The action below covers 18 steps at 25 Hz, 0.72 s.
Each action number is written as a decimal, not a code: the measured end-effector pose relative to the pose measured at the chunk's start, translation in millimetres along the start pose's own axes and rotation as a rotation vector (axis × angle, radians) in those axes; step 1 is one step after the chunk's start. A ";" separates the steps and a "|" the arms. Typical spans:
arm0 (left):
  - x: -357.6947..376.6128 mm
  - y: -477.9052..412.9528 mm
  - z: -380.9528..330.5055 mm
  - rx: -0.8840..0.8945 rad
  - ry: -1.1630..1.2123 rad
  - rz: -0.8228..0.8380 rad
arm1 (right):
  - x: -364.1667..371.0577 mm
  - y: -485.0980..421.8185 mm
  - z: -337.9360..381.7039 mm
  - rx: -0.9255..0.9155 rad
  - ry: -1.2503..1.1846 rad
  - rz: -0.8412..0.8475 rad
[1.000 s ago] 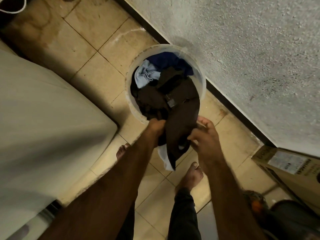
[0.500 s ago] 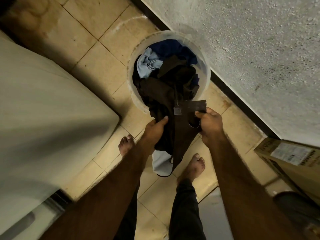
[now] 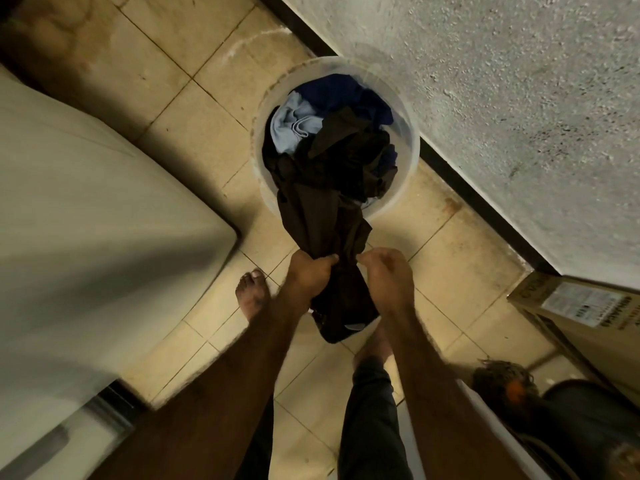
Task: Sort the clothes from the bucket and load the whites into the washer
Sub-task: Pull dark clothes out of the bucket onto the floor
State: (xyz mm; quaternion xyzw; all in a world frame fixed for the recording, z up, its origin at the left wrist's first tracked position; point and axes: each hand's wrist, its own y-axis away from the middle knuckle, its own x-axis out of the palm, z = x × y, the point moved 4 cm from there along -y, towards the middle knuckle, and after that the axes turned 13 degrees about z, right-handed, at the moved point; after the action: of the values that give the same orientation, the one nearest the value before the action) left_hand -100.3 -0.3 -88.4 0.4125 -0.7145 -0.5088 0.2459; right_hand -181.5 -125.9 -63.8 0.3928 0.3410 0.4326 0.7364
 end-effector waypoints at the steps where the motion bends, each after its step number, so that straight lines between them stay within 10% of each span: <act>1: 2.0 3.8 -0.9 0.027 -0.044 0.005 | 0.5 -6.0 8.3 0.012 -0.007 0.002; 5: 13.9 29.9 -9.3 0.287 -0.313 0.044 | 26.2 -29.5 42.7 0.116 0.049 0.232; 12: 25.0 65.5 -17.7 0.398 -0.629 0.068 | 30.8 -52.7 78.3 0.088 0.482 0.047; 18: -1.0 34.9 -29.3 0.021 0.503 0.275 | 18.9 -57.3 92.1 -0.124 0.307 0.021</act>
State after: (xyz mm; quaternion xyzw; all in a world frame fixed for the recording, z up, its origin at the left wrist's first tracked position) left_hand -89.0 -9.9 -45.3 0.4276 -0.6853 -0.3451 0.4779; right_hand -75.4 -153.1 -74.7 0.2796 0.4178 0.5155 0.6940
